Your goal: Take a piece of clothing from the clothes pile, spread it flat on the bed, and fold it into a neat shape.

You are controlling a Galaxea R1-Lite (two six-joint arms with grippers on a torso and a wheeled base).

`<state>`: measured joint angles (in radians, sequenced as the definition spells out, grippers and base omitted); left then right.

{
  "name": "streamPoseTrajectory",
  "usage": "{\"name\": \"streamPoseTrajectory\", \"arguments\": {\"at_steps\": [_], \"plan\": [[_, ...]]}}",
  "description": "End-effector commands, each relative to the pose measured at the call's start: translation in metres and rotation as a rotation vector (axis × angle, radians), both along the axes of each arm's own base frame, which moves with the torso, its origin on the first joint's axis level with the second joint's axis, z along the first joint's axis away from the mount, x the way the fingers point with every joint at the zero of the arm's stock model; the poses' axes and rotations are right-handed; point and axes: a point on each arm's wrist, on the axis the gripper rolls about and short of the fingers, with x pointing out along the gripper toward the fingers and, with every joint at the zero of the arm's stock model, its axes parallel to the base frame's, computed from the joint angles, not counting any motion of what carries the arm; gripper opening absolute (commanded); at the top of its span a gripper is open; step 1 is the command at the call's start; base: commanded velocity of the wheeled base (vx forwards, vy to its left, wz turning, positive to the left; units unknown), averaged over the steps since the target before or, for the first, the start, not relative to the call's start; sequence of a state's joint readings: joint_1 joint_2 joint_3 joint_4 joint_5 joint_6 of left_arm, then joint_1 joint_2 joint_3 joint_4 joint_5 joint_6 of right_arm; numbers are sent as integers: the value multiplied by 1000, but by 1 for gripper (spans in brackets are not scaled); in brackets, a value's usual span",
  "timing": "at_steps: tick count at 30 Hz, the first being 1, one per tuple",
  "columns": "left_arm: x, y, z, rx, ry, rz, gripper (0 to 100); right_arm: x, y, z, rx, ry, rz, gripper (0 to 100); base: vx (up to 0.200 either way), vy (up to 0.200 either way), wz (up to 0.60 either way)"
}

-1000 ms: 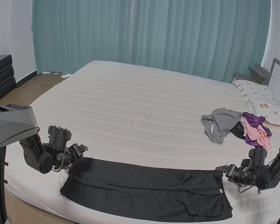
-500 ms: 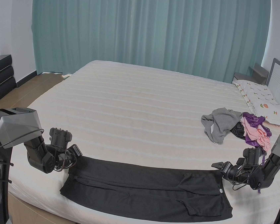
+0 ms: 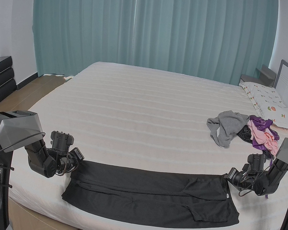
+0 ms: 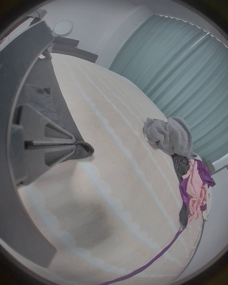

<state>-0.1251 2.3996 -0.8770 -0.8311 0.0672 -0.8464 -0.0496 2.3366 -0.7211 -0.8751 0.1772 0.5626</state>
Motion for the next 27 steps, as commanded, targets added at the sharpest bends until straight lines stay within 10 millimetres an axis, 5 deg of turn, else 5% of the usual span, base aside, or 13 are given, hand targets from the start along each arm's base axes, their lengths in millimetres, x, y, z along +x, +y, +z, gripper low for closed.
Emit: {"name": "streamPoseTrajectory", "arguments": {"at_steps": [1, 10, 11, 27], "plan": [[0, 0, -1, 0, 2, 1, 0, 0, -1, 2, -6, -5, -9, 0, 0, 0, 0], [-1, 0, -1, -1, 5, 1, 0, -2, -5, 5, -18, -8, -30, 0, 0, 0, 0], [-1, 0, 0, -1, 3, 1, 100, -2, -5, 4, -18, -6, -30, 100, 0, 0, 0], [-8, 9, 3, -51, 16, 49, 100, -18, 8, 56, 102, -126, 147, 100, 0, 0, 0]]}}
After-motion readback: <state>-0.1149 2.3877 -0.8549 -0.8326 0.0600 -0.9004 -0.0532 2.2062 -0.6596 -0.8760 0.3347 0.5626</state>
